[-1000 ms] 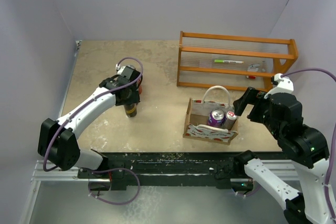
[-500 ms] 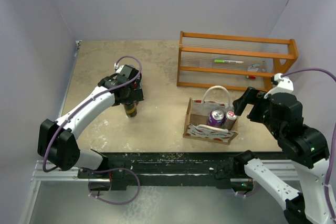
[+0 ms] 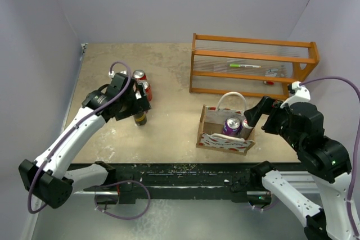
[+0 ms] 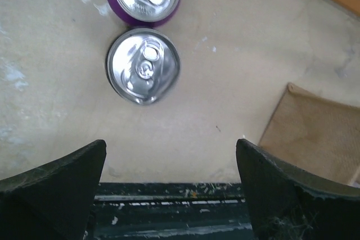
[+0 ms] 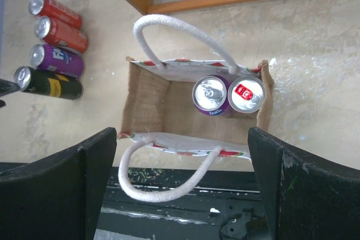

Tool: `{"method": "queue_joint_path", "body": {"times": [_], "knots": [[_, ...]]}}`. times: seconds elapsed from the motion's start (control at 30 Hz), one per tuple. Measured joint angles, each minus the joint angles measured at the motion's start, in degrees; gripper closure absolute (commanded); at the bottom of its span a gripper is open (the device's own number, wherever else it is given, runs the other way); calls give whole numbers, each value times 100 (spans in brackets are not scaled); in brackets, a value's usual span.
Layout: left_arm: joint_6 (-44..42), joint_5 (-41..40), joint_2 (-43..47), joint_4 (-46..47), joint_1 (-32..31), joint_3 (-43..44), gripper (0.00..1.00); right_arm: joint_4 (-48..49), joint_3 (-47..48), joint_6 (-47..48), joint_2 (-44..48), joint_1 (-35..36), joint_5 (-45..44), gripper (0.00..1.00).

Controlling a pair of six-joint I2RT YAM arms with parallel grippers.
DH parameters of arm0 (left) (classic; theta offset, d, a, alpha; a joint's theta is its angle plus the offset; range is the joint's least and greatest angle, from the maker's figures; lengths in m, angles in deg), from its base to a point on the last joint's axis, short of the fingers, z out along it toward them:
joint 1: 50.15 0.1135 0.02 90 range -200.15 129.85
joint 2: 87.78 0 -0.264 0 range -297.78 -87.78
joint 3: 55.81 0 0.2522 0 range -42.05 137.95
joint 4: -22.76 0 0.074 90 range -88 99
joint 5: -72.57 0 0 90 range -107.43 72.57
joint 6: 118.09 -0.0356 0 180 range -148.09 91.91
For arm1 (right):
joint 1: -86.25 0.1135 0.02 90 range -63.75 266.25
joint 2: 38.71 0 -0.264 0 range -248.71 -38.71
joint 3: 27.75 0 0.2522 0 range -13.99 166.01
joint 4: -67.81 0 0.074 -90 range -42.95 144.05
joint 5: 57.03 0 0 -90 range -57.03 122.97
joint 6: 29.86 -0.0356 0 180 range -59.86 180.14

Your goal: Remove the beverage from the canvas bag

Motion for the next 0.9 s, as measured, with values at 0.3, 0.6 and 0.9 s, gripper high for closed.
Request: {"method": "queue_joint_path", "body": {"times": [0.3,0.6,0.9], "knots": [[507,1427,1023,68,0,-850,1,-20,-188,-461,396,0,258,0],[1174,2684,1646,444,-468,-1585,1,-116,-573,-960,787,0,479,0],[1576,2229,660,1086,-2385,-966,1,-184,-507,-1095,820,0,490,0]]}}
